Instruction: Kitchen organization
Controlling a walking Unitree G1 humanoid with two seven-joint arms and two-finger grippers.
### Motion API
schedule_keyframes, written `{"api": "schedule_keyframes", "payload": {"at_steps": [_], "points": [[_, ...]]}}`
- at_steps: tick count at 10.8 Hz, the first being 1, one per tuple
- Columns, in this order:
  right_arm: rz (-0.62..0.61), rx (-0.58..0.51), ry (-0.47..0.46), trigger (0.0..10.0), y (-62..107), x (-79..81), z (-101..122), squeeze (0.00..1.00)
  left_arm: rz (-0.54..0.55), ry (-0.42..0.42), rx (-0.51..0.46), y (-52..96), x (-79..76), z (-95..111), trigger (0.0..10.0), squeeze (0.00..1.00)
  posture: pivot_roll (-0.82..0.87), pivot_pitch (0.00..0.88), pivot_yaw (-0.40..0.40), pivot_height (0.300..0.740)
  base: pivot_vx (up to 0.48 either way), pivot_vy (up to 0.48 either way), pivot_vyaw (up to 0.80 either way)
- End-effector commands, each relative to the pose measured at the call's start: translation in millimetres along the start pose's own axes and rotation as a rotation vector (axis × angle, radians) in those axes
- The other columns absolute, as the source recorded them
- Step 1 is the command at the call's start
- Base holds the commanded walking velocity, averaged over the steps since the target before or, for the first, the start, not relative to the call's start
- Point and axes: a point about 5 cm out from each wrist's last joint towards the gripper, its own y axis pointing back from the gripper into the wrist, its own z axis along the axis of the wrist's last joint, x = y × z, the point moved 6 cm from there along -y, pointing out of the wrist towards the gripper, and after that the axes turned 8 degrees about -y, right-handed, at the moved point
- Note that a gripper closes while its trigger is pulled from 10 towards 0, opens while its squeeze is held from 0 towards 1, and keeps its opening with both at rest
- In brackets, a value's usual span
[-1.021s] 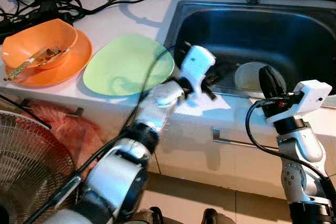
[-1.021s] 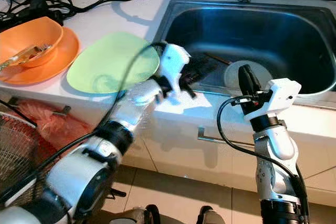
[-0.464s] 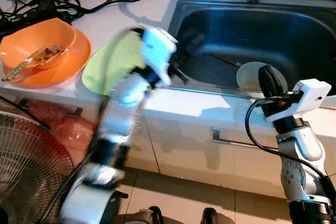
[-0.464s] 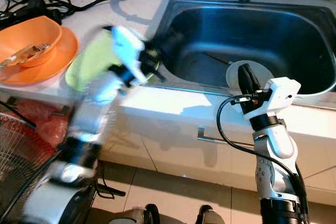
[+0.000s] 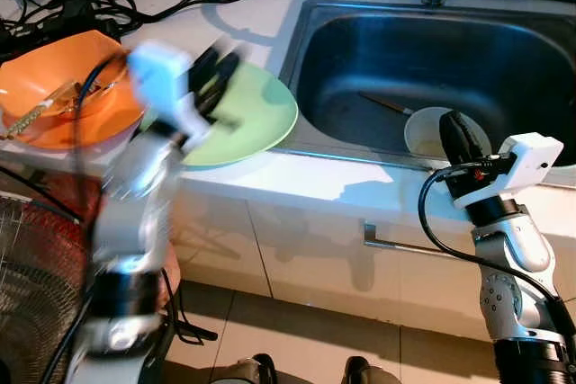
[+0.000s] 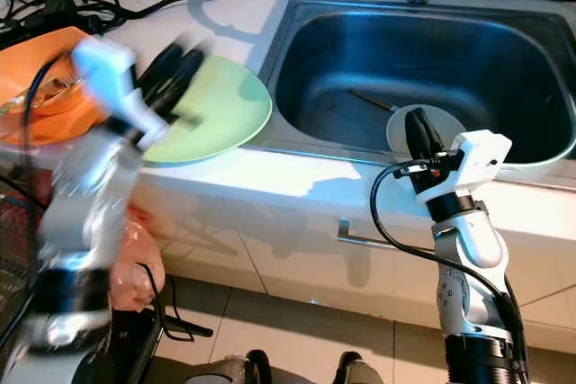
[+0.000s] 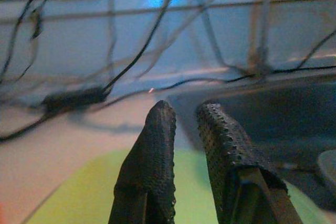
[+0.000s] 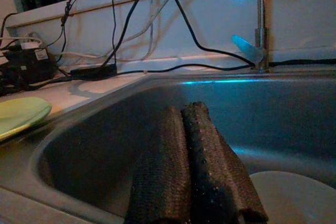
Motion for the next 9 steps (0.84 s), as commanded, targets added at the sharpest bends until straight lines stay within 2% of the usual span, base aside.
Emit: {"api": "schedule_keyframes", "payload": {"at_steps": [1,3,5,7,8,9], "points": [[-0.037,0.149,-0.052,10.0,15.4,-5.9,-40.3,0.00,0.050,0.013,0.001,8.7,14.5,5.6,10.0,0.00,0.07,0.162,0.099,0.740,0.000,0.000,0.00],[-0.024,0.153,-0.054,10.0,16.0,-5.2,-40.5,0.00,0.059,0.063,0.051,26.7,20.7,0.8,10.0,0.00,0.08,0.169,0.092,0.740,0.000,0.000,0.00],[0.018,0.165,-0.063,10.0,16.2,-1.8,-40.1,0.00,0.015,0.082,0.101,45.6,23.8,-3.2,10.0,0.00,0.08,0.179,0.086,0.740,0.000,0.000,0.00],[0.194,0.217,-0.099,10.0,21.1,21.4,-41.0,0.00,-0.013,0.134,0.174,67.3,20.7,-12.0,10.0,0.00,0.09,0.192,0.072,0.740,0.000,0.000,0.00],[0.249,0.228,-0.136,10.0,24.2,29.0,-39.5,0.00,0.029,0.163,0.194,76.2,26.3,-17.5,10.0,0.00,0.09,0.197,0.065,0.740,0.000,0.000,0.00],[0.267,0.235,-0.139,10.0,25.7,30.8,-39.1,0.00,0.032,0.163,0.200,78.4,27.6,-18.2,10.0,0.00,0.10,0.198,0.064,0.740,0.000,0.000,0.00]]}}
